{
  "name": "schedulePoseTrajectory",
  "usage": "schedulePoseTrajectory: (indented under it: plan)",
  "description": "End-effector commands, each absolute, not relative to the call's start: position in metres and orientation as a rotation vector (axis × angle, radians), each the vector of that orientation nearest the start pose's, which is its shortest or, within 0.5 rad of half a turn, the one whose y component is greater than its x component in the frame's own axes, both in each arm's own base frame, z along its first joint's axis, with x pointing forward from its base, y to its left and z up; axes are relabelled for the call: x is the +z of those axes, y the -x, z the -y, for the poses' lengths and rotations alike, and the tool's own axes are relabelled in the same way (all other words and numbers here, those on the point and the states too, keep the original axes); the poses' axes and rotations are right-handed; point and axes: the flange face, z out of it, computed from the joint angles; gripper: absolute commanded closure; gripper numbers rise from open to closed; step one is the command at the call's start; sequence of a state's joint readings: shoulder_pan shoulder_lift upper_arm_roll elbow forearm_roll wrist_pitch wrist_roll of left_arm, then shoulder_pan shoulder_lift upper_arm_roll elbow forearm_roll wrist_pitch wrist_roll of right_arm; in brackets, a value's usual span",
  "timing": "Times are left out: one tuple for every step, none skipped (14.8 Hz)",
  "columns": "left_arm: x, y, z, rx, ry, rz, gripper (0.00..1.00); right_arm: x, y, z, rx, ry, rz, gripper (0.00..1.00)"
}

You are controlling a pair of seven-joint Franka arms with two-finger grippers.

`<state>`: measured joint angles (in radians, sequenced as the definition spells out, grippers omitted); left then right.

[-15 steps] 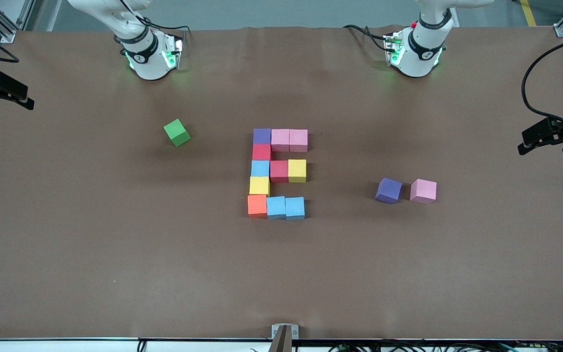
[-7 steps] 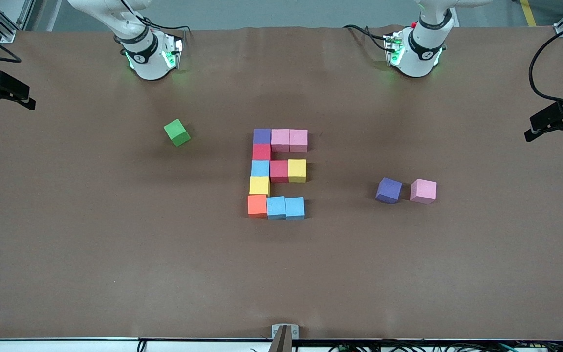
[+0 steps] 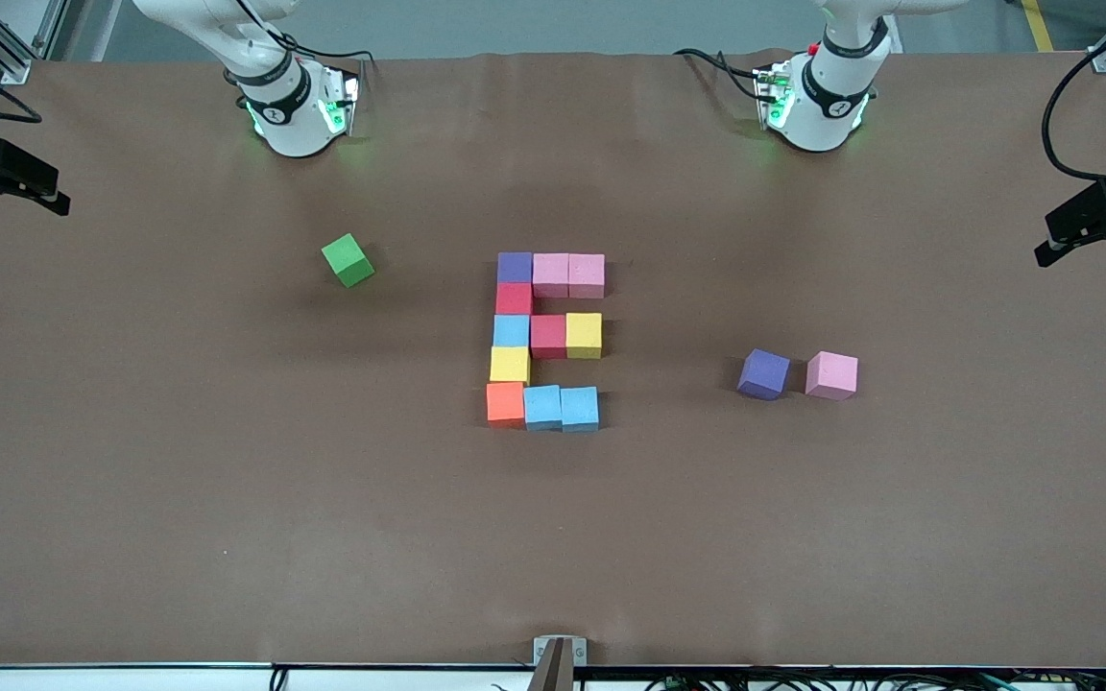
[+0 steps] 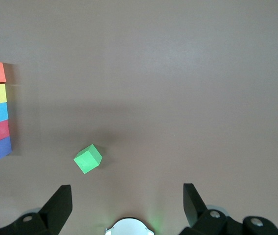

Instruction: Arrange 11 blocks into digit 3

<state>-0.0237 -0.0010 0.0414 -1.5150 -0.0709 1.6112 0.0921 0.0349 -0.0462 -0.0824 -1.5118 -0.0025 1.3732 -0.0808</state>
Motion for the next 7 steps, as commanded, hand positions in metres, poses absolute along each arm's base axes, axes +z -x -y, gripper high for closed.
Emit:
schedulePoseTrajectory:
  plan:
    - [0.6668, -0.5559, -0.0028, -0.199, 3.175, -0.118, 0.00, 0.6632, -0.5087, 0.0243, 0.155, 3.136, 0.046, 0.00]
    - [0.6660, -0.5564, -0.0037, -0.196, 3.175, -0.113, 0.00, 0.6639, -0.5087, 0.0233, 0.152, 3.135, 0.049, 0.00]
    - [0.6660, -0.5564, -0.0026, -0.197, 3.178, -0.113, 0.00, 0.6641, -0.5091, 0.0218, 0.147, 3.136, 0.054, 0.00]
    - [0.6650, -0.5568, -0.0028, -0.193, 3.185, -0.107, 0.00, 0.6641, -0.5091, 0.0217, 0.147, 3.136, 0.054, 0.00]
    - [0.6650, -0.5568, -0.0034, -0.193, 3.187, -0.104, 0.00, 0.6647, -0.5083, 0.0210, 0.150, 3.135, 0.056, 0.00]
    - [0.6643, -0.5568, -0.0034, -0.190, 3.187, -0.102, 0.00, 0.6654, -0.5078, 0.0210, 0.147, 3.135, 0.056, 0.00]
    - [0.6643, -0.5568, -0.0028, -0.190, 3.185, -0.106, 0.00, 0.6654, -0.5078, 0.0218, 0.147, 3.135, 0.054, 0.00]
